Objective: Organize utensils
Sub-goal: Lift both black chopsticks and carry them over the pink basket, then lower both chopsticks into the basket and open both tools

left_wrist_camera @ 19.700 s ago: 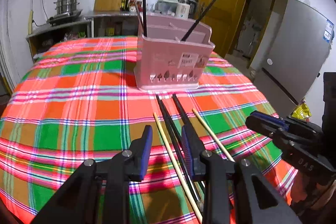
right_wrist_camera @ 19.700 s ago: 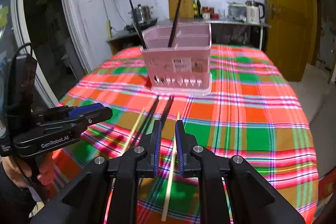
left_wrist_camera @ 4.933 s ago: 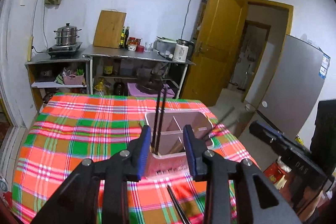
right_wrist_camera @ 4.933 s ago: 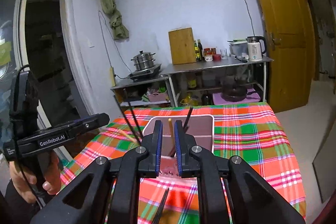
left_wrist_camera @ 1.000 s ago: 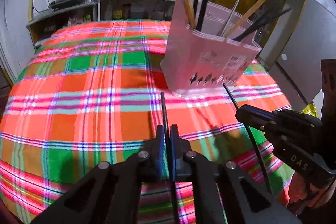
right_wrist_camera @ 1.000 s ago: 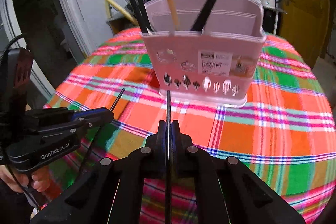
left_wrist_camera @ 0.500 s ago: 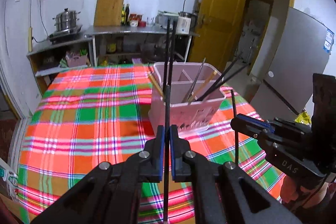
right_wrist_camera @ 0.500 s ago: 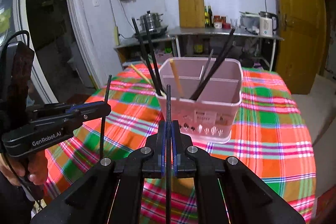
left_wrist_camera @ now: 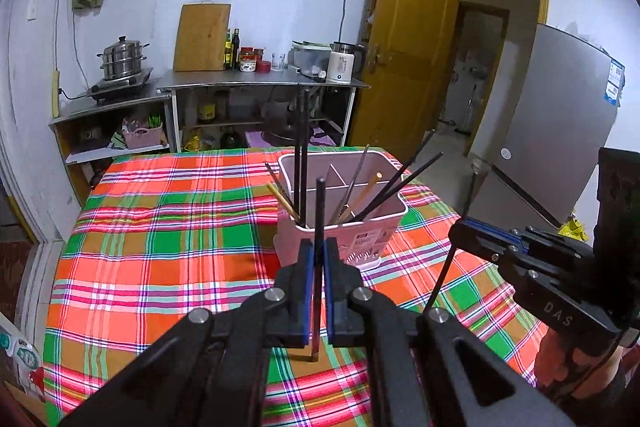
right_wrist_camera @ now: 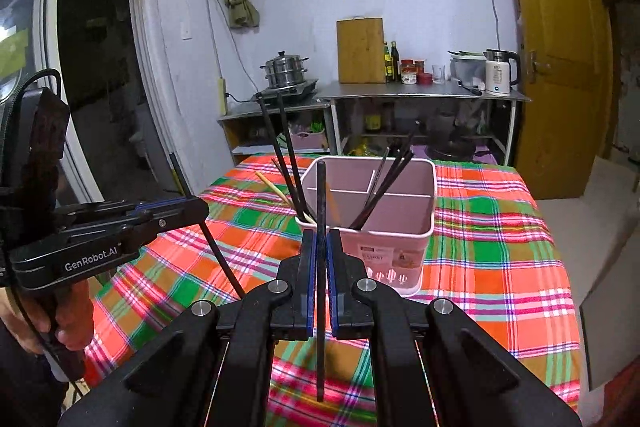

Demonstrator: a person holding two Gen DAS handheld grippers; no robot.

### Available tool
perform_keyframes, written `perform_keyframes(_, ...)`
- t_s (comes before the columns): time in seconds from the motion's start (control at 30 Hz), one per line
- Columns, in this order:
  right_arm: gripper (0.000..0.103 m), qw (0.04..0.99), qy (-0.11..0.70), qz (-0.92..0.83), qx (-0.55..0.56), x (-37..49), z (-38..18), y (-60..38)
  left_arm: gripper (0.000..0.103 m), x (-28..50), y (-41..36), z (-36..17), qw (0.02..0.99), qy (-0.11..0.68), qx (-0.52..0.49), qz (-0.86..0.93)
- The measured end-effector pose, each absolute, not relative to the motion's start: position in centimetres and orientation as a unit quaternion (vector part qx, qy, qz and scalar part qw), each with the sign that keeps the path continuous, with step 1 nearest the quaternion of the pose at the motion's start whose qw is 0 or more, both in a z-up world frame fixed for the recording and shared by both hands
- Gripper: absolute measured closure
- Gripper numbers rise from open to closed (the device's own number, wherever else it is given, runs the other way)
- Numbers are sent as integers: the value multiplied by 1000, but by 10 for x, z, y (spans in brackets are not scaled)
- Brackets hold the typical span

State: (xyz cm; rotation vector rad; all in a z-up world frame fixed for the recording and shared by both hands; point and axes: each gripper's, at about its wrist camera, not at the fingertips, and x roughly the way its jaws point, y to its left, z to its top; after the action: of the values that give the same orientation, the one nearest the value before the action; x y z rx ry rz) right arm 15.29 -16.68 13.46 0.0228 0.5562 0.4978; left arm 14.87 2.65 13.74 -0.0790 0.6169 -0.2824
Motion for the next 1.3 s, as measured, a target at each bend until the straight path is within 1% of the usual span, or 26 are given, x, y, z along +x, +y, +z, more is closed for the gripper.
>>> perform_keyframes(0.4, 98, 936, 257, 239, 10, 144, 146, -173, 98, 146, 22, 146, 938, 314, -34, -141)
perform_keyframes(0.77, 98, 945, 230, 226, 44, 155, 162, -188, 98, 163, 22, 163, 939, 311, -43, -139)
perform_keyframes(1.3, 98, 962, 146, 215, 84, 188, 224, -194, 98, 197, 26, 241, 961, 232, -54, -143)
